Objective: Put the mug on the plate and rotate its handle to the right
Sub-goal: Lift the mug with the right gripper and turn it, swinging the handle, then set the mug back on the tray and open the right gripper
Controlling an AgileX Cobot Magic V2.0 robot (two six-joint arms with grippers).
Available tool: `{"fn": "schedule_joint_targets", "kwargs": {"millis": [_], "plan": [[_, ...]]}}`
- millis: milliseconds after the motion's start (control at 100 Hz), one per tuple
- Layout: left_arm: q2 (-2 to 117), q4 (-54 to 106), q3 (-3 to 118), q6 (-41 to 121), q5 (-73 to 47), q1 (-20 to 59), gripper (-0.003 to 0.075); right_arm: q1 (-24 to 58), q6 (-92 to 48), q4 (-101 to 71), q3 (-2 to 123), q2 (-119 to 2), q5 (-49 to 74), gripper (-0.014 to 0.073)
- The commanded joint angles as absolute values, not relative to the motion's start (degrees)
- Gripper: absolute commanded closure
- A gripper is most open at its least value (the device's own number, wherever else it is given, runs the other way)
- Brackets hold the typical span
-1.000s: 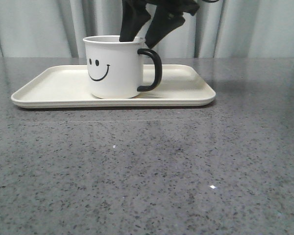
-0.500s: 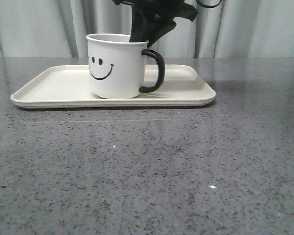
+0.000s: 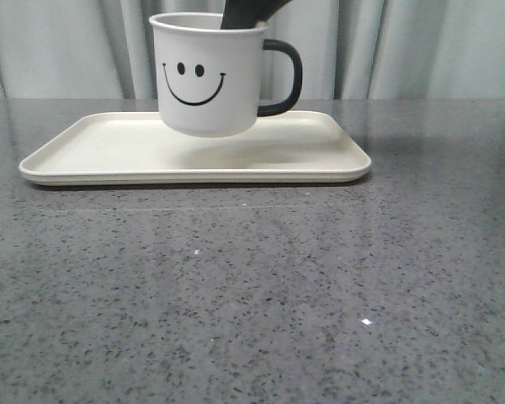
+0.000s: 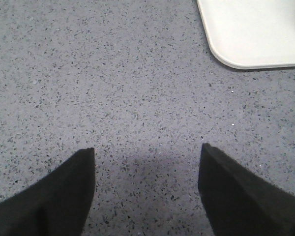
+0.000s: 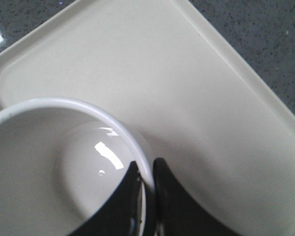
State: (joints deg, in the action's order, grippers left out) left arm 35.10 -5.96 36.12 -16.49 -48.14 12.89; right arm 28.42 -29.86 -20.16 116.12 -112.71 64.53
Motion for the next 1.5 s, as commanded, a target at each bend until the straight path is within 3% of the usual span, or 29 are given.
{"fn": "schedule_joint_targets", "kwargs": {"millis": [0, 580, 1490], "plan": [[35.12, -6.16, 37.75, -16.97, -44.63, 12.77, 0.0281, 28.43, -34.32, -21.34, 120.26, -109.45, 65.91, 0.0657], [35.12, -6.16, 37.75, -16.97, -44.67, 12.77, 0.0281, 28.43, -39.82, -22.61, 126.67, -115.44, 72.41, 0.0657], [35.12, -6.16, 37.75, -16.97, -44.98, 12.77, 0.0281, 28.43, -39.82, -23.65, 127.56, -118.64, 71.62, 0.0657]]}}
